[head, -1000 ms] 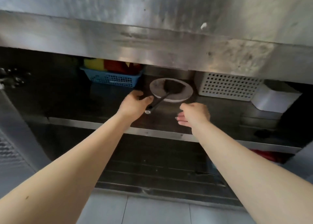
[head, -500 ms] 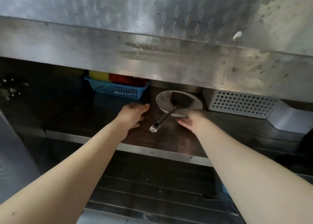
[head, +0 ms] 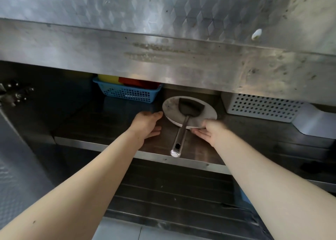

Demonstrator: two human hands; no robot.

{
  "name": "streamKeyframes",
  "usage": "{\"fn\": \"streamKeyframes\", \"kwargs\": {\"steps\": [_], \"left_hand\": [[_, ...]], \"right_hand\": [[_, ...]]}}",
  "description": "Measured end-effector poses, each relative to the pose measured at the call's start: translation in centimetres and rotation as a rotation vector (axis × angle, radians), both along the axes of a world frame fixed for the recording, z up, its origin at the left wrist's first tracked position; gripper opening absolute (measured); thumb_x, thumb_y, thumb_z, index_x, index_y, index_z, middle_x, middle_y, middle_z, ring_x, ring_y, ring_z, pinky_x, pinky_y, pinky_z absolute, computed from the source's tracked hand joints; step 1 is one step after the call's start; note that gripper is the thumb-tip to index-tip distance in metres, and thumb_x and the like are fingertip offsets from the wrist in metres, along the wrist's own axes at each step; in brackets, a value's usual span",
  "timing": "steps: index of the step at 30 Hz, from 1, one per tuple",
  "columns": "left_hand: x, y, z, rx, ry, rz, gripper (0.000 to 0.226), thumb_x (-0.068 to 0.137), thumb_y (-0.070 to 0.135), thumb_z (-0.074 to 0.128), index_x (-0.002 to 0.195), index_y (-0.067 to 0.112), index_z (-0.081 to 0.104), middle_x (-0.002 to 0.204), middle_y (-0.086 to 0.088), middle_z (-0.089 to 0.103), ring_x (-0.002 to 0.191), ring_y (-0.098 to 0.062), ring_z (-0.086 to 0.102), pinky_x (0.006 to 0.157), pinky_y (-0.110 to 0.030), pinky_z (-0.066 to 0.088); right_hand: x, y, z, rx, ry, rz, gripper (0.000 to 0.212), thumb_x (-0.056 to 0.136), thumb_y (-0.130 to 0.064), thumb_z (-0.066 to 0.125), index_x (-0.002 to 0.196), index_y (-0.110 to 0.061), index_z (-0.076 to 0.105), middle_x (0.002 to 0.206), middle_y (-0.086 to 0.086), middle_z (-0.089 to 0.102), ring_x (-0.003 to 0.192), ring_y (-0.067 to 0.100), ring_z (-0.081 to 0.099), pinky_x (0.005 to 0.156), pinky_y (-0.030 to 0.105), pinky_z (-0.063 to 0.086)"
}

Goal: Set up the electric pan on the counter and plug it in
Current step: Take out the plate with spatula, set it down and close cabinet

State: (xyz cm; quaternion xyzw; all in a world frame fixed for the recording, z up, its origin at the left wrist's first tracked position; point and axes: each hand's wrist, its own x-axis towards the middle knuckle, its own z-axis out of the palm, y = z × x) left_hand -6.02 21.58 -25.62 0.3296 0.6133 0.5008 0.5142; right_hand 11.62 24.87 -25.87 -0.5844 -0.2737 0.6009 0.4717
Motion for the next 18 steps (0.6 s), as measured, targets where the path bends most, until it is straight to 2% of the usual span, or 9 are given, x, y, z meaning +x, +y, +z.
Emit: {"fn": "streamKeyframes", "kwargs": {"steps": [2, 3, 5, 7, 9, 12, 15, 18], "left_hand": [[-0.2, -0.4, -0.2, -0.011, -0.014, 0.013, 0.061, 0.09, 0.029, 0.062, 0.143, 0.014, 0.038, 0.128, -0.013, 0.056, 0.097, -0.025, 0.065, 0.069, -0.031, 0.055], [-0.4, -0.8, -0.2, -0.021, -0.018, 0.017, 0.06, 0.091, 0.03, 0.061, 0.143, 0.014, 0.037, 0.129, -0.014, 0.056, 0.096, -0.026, 0.066, 0.068, -0.032, 0.056], [-1.0, -1.5, -0.1, -0.047, -0.037, 0.024, 0.053, 0.092, 0.03, 0.059, 0.139, 0.012, 0.041, 0.123, -0.015, 0.06, 0.091, -0.025, 0.067, 0.064, -0.032, 0.056], [-1.6, -2.9, 0.1, -0.089, -0.033, 0.025, 0.042, 0.094, 0.029, 0.056, 0.131, 0.011, 0.047, 0.102, -0.012, 0.067, 0.082, -0.023, 0.067, 0.062, -0.032, 0.056], [-2.3, -4.6, 0.4, -0.151, -0.025, 0.043, 0.038, 0.094, 0.028, 0.055, 0.129, 0.013, 0.048, 0.096, -0.01, 0.067, 0.079, -0.023, 0.067, 0.066, -0.035, 0.058], [-3.8, -8.0, 1.6, -0.253, -0.068, 0.093, 0.036, 0.095, 0.023, 0.053, 0.128, 0.011, 0.048, 0.108, -0.013, 0.064, 0.086, -0.025, 0.066, 0.069, -0.037, 0.058], [-4.9, -11.0, 2.7, -0.297, -0.164, 0.156, 0.036, 0.095, 0.022, 0.053, 0.129, 0.009, 0.049, 0.111, -0.014, 0.066, 0.087, -0.026, 0.068, 0.058, -0.033, 0.06], [-6.0, -14.6, 3.9, -0.325, -0.241, 0.246, 0.035, 0.096, 0.018, 0.051, 0.128, 0.004, 0.05, 0.098, -0.014, 0.066, 0.077, -0.024, 0.066, 0.048, -0.029, 0.058]], "right_hand": [[-0.2, -0.6, -0.3, -0.022, -0.005, 0.002, 0.037, 0.096, 0.004, 0.04, 0.132, 0.006, 0.044, 0.112, 0.03, 0.062, 0.063, 0.031, 0.069, 0.037, 0.022, 0.051], [-0.5, -1.2, -0.2, -0.037, -0.021, 0.017, 0.035, 0.095, 0.004, 0.041, 0.13, 0.007, 0.044, 0.102, 0.028, 0.064, 0.054, 0.028, 0.067, 0.032, 0.022, 0.048], [-1.0, -2.4, 0.1, -0.055, -0.074, 0.067, 0.03, 0.095, 0.001, 0.045, 0.126, 0.004, 0.047, 0.083, 0.022, 0.065, 0.054, 0.025, 0.066, 0.033, 0.021, 0.049], [-1.8, -4.0, 0.7, -0.066, -0.132, 0.115, 0.027, 0.095, -0.002, 0.049, 0.121, 0.0, 0.05, 0.075, 0.018, 0.065, 0.055, 0.022, 0.067, 0.037, 0.022, 0.052], [-2.5, -5.5, 1.3, -0.094, -0.184, 0.167, 0.025, 0.094, -0.003, 0.051, 0.12, -0.001, 0.051, 0.076, 0.018, 0.066, 0.051, 0.021, 0.069, 0.039, 0.022, 0.053], [-3.9, -8.2, 2.5, -0.167, -0.239, 0.234, 0.032, 0.093, -0.003, 0.052, 0.125, -0.002, 0.051, 0.079, 0.017, 0.068, 0.045, 0.018, 0.069, 0.04, 0.021, 0.052], [-5.2, -10.9, 3.9, -0.205, -0.264, 0.297, 0.034, 0.094, -0.004, 0.049, 0.128, -0.006, 0.052, 0.084, 0.016, 0.07, 0.051, 0.019, 0.07, 0.041, 0.022, 0.053], [-6.8, -13.8, 5.5, -0.267, -0.285, 0.366, 0.042, 0.096, -0.009, 0.049, 0.138, -0.012, 0.046, 0.105, 0.02, 0.071, 0.064, 0.023, 0.072, 0.049, 0.028, 0.059]]}}
